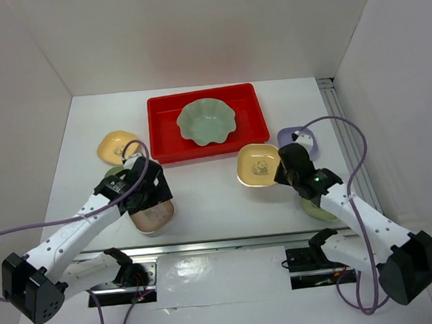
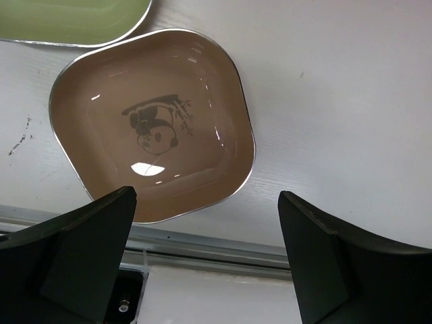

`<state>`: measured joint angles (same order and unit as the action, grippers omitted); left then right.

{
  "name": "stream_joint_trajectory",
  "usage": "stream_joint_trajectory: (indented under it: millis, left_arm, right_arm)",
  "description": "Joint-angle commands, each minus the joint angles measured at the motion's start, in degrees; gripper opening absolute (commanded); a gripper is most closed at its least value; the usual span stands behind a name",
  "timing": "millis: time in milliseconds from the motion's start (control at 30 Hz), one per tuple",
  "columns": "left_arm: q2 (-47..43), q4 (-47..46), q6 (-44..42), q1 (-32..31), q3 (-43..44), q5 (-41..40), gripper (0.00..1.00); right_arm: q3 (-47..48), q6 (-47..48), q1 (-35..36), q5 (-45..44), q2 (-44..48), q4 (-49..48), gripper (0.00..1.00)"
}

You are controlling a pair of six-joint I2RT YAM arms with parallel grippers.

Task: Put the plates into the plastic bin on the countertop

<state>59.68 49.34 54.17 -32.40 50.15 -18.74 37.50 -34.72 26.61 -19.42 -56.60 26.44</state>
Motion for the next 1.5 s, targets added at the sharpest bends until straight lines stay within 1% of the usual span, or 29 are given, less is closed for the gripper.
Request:
stream_joint_trajectory:
  millis: [0, 67, 167, 200, 233, 267, 300, 367, 400, 433, 467, 500, 567, 600, 700, 733, 833, 933, 967, 1000, 1100, 1133, 1167, 1300, 1467]
  left_arm:
    - [1.3, -2.8, 2.4, -0.5, -0.8, -0.2, 1.0]
    - [2.9, -3.5, 3.0, -1.0, -0.8, -0.2, 1.0]
    - [4.2, -5.4, 3.0, -1.6, -2.0, -0.2, 1.0]
    - [4.7, -6.1, 3.0, -2.1, -2.7, -0.2, 1.0]
    - [4.7, -7.6, 3.0, -2.1, -3.3, -0.2, 1.0]
    - [5.4, -7.6, 3.0, -2.1, -3.3, -0.2, 1.0]
    - [5.4, -8.2, 3.6, -2.7, -3.3, -0.2, 1.0]
    - [6.0, -8.2, 4.3, -2.8, -3.3, -0.9, 1.0]
    - [6.7, -8.7, 4.3, -2.8, -3.3, -0.9, 1.0]
    - [7.5, -8.7, 4.8, -2.8, -3.3, -1.4, 1.0]
    - [7.5, -8.7, 4.8, -2.8, -3.3, -1.4, 1.0]
    - [8.2, -8.7, 5.4, -3.3, -3.3, -1.9, 1.0]
    - [8.8, -9.3, 6.0, -3.3, -3.3, -2.4, 1.0]
    - [8.8, -9.9, 6.0, -3.3, -3.3, -2.4, 1.0]
    - [9.5, -9.9, 6.6, -4.0, -3.3, -3.0, 1.0]
    - [10.0, -10.4, 7.3, -4.5, -3.3, -3.0, 1.0]
    - [10.0, -10.4, 7.3, -4.5, -3.3, -3.0, 1.0]
    - [9.5, -10.4, 7.3, -4.5, -3.3, -3.5, 1.0]
    - [9.5, -10.4, 7.3, -4.5, -3.3, -3.5, 1.0]
    - [9.5, -10.4, 7.3, -4.5, -3.3, -3.5, 1.0]
    - [9.0, -10.4, 7.3, -5.0, -3.8, -4.1, 1.0]
    - [9.0, -10.4, 7.3, -5.0, -3.8, -4.1, 1.0]
    - [9.0, -10.4, 7.3, -5.0, -3.8, -4.7, 1.0]
    - [9.5, -10.4, 6.7, -5.0, -3.8, -4.7, 1.0]
    - [9.5, -10.4, 6.7, -5.0, -3.8, -5.3, 1.0]
  right_arm:
    - [5.7, -1.5, 1.4, -4.3, 4.2, 5.8, 0.0]
    - [8.5, 0.1, 2.0, -4.8, 4.9, 5.8, 0.0]
    - [11.3, 5.1, 2.0, -1.9, 3.3, -1.0, 0.0]
    - [12.3, 6.6, 1.2, 1.7, 0.2, -5.2, 0.0]
    - [13.4, 9.2, 0.2, 3.4, -1.7, -7.4, 0.0]
    - [16.4, 10.0, -0.3, 5.0, -4.0, -8.9, 0.0]
    - [18.4, 10.6, -0.3, 8.1, -8.9, -11.0, 0.0]
    - [23.6, 12.0, -2.1, 10.6, -13.9, -13.6, 0.0]
    - [25.2, 12.6, -2.6, 13.3, -18.7, -16.0, 0.0]
    - [28.7, 13.1, -3.5, 14.5, -21.1, -17.0, 0.0]
    - [30.7, 14.0, -4.0, 15.8, -23.7, -17.0, 0.0]
    - [32.4, 14.7, -4.5, 17.0, -28.5, -17.6, 0.0]
    - [37.9, 16.1, -5.2, 19.5, -33.1, -18.1, 0.0]
    - [39.3, 16.1, -5.9, 20.2, -37.1, -18.1, 0.0]
    - [45.1, 16.7, -7.5, 24.9, -42.6, -18.1, 0.0]
    - [46.4, 16.7, -8.4, 27.0, -45.8, -18.1, 0.0]
    - [51.2, 16.7, -9.0, 29.3, -50.7, -18.1, 0.0]
    - [56.1, 17.2, -9.0, 30.3, -55.1, -17.6, 0.0]
    - [57.7, 17.2, -9.0, 30.8, -56.2, -15.6, 0.0]
    - [60.0, 17.2, -9.0, 31.5, -57.1, -15.6, 0.02]
    - [62.2, 17.2, -8.3, 31.5, -59.9, -14.4, 0.07]
    - [62.2, 17.2, -8.3, 31.5, -59.9, -14.4, 0.1]
    - [62.2, 17.2, -7.7, 30.8, -60.6, -14.4, 0.17]
    - [62.3, 16.7, -7.2, 27.5, -61.3, -13.8, 0.18]
    - [60.9, 15.7, -6.0, 27.5, -61.8, -14.3, 0.21]
